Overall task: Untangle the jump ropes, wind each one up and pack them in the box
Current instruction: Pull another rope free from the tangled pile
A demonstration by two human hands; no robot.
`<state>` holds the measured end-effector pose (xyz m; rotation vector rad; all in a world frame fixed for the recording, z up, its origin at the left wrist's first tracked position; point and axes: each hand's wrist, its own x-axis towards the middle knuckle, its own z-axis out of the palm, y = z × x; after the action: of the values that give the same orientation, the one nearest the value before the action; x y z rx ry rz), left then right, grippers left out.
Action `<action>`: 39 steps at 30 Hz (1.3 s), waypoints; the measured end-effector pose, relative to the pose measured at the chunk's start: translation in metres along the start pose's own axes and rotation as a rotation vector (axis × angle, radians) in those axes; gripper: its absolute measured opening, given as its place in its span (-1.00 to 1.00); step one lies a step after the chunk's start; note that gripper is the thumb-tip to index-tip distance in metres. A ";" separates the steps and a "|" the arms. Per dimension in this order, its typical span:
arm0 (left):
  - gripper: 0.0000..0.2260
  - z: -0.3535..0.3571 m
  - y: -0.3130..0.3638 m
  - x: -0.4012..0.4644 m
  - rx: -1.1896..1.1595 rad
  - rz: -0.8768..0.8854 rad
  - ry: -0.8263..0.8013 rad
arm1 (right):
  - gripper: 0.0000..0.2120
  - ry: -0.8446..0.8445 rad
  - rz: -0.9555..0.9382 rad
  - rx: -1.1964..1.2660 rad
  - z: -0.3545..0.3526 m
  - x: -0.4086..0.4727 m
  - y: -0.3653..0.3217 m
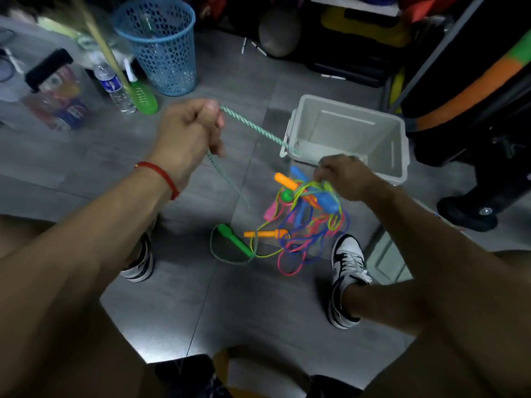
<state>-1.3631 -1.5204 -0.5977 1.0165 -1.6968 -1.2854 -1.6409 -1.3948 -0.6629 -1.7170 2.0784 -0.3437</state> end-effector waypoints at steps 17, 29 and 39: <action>-0.49 0.081 -0.034 -0.033 0.678 -0.144 -0.603 | -0.80 -0.161 -0.266 -0.164 -0.068 -0.005 -0.033; -0.49 0.134 -0.041 -0.029 0.637 -0.346 -0.441 | -0.79 -0.136 -0.283 -0.048 -0.074 -0.007 -0.053; -0.61 0.127 -0.050 -0.015 0.613 -0.094 -0.412 | -0.85 -0.197 -0.077 -0.105 -0.089 -0.009 -0.011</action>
<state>-1.4655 -1.4692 -0.6735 1.2408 -2.4798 -1.1003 -1.6716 -1.3947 -0.5785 -1.8153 1.9229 -0.0841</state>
